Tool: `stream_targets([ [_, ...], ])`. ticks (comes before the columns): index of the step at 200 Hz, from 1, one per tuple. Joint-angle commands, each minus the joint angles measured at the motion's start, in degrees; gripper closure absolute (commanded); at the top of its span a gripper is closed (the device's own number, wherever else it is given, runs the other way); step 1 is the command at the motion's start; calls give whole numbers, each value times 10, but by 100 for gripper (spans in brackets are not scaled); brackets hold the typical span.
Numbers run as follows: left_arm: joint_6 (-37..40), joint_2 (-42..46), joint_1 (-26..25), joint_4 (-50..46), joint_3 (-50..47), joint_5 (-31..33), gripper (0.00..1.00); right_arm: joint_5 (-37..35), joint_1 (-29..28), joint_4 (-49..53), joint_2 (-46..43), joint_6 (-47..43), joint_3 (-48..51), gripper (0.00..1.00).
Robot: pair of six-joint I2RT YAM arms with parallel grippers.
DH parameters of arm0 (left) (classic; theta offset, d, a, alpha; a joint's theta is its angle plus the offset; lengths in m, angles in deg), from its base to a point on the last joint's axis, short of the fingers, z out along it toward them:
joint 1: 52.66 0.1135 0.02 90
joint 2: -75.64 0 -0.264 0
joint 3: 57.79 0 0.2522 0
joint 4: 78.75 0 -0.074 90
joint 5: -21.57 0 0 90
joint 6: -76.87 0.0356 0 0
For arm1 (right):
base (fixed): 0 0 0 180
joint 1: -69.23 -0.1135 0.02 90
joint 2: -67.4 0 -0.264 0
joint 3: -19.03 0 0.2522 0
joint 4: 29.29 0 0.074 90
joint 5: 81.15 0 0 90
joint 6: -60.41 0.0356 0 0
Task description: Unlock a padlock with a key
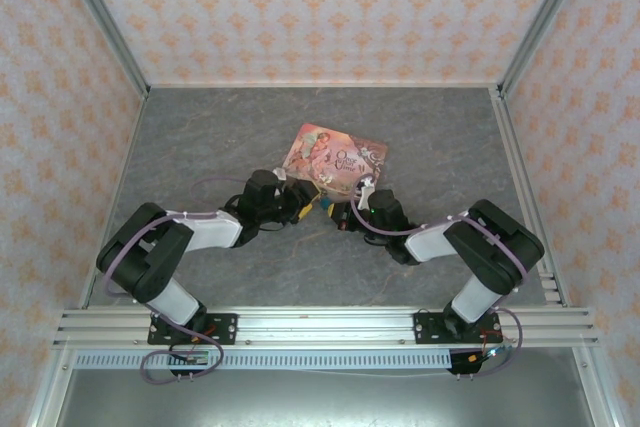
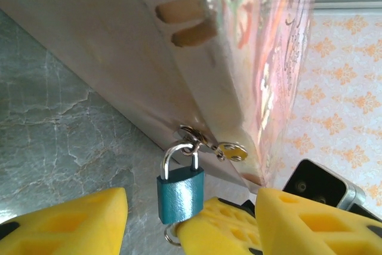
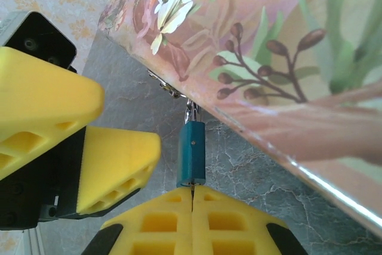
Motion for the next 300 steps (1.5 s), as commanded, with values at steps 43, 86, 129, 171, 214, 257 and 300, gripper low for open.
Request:
stream_targets([
  [43,-33,-37,-7,69,-2,-18,46,-6,-6,-52,15,16,-28,100],
  [86,-43,-58,-25,78,6,-16,52,-5,-6,-60,16,21,-27,100],
  [129,-55,-78,-30,99,10,-7,58,-3,-6,-59,17,24,-27,100],
  [171,-51,-80,-31,95,11,5,61,-3,-6,-57,16,27,-27,100],
  [214,-52,-87,-31,108,15,12,68,0,-6,-54,15,36,-32,100],
  [257,-37,-76,-31,86,15,22,84,-5,-6,-50,7,37,-28,100],
  [300,-28,-57,-31,60,17,26,100,-16,-6,-9,-18,23,-26,77],
])
